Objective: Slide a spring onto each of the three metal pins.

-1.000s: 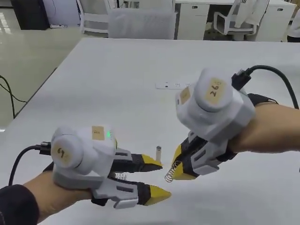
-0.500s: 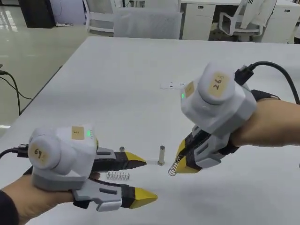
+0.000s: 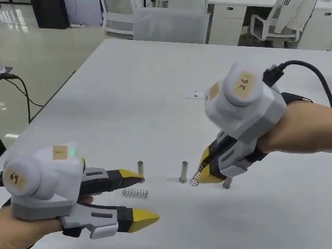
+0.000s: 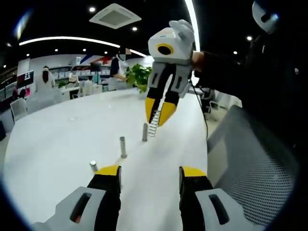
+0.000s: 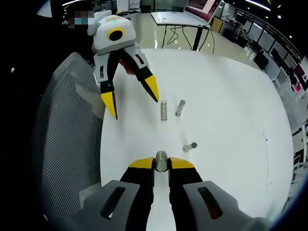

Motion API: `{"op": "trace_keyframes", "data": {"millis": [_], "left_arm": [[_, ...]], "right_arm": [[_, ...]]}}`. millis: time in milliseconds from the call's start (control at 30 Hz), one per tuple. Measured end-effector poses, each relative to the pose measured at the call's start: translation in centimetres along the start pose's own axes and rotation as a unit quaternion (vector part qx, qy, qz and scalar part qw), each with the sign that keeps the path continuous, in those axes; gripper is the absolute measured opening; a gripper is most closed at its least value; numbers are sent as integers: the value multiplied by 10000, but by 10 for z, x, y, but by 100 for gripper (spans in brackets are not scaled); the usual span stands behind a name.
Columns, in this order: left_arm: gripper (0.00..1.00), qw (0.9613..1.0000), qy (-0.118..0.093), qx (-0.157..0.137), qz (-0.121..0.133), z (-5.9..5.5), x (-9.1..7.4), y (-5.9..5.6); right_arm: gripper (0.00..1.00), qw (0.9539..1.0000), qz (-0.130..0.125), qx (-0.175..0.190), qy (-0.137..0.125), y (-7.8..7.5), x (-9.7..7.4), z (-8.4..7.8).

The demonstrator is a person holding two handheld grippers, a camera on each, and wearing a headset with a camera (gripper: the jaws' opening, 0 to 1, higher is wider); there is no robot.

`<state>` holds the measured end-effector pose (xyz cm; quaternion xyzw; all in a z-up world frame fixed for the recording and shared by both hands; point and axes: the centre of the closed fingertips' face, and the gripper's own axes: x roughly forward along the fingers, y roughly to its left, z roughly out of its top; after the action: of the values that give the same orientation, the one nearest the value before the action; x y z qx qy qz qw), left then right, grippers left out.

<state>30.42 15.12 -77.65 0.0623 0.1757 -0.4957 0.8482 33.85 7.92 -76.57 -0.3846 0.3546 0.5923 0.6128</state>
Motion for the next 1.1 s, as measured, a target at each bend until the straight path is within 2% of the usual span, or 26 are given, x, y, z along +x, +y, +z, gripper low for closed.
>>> {"op": "trace_keyframes", "data": {"millis": [267, 633, 900, 1100], "left_arm": [[47, 9991, -115, -213, 353, -6, -16, 11], [49, 9965, -238, -425, 674, -13, -34, 15], [51, 9950, -298, -588, 748, -21, -38, 10], [52, 9942, -355, -617, 804, -20, -41, 10]], "right_arm": [[8, 9998, -68, -106, 133, -12, -1, 3], [8, 9993, -81, -261, 249, -32, 3, 15], [8, 9983, -113, -354, 449, -44, 12, 14], [8, 9979, -79, -367, 535, -49, 16, 13]]}}
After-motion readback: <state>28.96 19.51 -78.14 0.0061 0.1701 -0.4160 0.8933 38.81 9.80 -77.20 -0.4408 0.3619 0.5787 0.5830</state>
